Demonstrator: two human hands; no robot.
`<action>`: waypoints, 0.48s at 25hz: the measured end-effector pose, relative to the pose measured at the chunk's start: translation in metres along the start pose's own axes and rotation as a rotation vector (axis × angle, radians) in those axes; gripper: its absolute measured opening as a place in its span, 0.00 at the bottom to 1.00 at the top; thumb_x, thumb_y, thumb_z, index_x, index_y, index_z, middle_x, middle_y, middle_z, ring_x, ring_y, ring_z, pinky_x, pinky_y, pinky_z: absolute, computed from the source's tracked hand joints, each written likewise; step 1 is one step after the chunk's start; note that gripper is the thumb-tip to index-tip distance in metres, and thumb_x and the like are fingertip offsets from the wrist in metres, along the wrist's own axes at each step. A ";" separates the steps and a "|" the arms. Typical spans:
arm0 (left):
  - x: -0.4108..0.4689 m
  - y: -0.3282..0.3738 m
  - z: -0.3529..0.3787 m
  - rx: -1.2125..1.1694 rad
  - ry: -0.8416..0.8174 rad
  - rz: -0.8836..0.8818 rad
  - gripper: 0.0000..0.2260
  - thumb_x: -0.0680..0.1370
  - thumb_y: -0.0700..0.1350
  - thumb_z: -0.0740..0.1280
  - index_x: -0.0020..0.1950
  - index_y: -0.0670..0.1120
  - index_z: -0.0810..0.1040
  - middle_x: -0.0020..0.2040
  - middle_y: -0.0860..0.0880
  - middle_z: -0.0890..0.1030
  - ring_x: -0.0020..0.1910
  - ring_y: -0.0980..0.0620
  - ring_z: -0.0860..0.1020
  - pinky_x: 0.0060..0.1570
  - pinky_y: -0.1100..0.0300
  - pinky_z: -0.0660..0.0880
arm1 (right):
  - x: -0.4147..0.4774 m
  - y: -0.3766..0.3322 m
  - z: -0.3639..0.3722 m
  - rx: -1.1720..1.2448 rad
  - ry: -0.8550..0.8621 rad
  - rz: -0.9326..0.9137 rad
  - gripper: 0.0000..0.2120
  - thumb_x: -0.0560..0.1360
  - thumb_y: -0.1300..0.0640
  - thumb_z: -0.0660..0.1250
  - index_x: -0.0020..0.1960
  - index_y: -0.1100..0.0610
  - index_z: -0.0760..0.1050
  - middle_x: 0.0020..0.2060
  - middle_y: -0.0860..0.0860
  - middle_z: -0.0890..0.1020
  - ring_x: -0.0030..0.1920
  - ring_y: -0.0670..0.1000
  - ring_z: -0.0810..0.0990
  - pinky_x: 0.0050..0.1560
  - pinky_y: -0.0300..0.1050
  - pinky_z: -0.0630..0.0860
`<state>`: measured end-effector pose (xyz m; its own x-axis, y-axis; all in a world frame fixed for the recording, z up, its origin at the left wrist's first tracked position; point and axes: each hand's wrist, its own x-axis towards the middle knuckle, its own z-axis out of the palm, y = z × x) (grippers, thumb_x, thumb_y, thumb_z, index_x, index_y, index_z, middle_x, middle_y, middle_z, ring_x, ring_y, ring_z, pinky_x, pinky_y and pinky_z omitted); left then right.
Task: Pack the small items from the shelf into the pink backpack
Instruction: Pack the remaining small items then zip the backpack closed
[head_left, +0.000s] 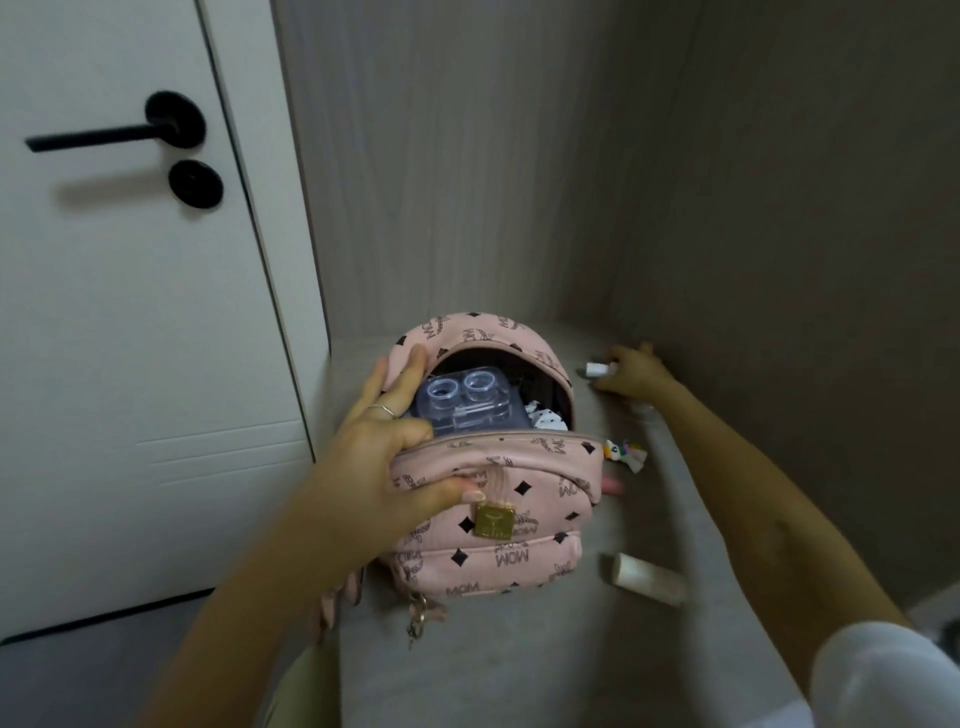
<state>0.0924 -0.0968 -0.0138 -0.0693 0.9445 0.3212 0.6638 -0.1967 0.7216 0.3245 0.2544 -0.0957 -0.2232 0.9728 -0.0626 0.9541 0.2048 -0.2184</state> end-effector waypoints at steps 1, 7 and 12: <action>0.000 0.000 0.000 -0.009 0.006 -0.003 0.24 0.59 0.62 0.68 0.47 0.48 0.83 0.71 0.68 0.49 0.74 0.63 0.40 0.71 0.60 0.47 | -0.009 -0.001 0.001 0.074 0.060 -0.037 0.22 0.72 0.51 0.69 0.62 0.58 0.70 0.61 0.63 0.66 0.54 0.64 0.74 0.53 0.48 0.73; -0.014 0.000 0.001 -0.051 -0.001 0.056 0.17 0.61 0.60 0.69 0.46 0.56 0.80 0.72 0.66 0.49 0.74 0.62 0.40 0.71 0.60 0.47 | -0.089 -0.031 -0.023 0.834 0.459 -0.198 0.07 0.73 0.70 0.60 0.43 0.59 0.72 0.39 0.57 0.71 0.35 0.52 0.70 0.32 0.39 0.64; -0.035 0.000 0.006 0.008 0.035 0.111 0.21 0.61 0.63 0.68 0.49 0.53 0.82 0.74 0.66 0.48 0.74 0.64 0.38 0.66 0.71 0.44 | -0.209 -0.076 -0.079 1.587 0.044 -0.429 0.11 0.72 0.66 0.59 0.43 0.51 0.75 0.40 0.52 0.78 0.39 0.51 0.79 0.34 0.42 0.76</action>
<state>0.0995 -0.1281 -0.0289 -0.0208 0.9074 0.4197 0.6749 -0.2970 0.6755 0.3143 0.0440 0.0111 -0.3689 0.8855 0.2824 -0.3247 0.1619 -0.9318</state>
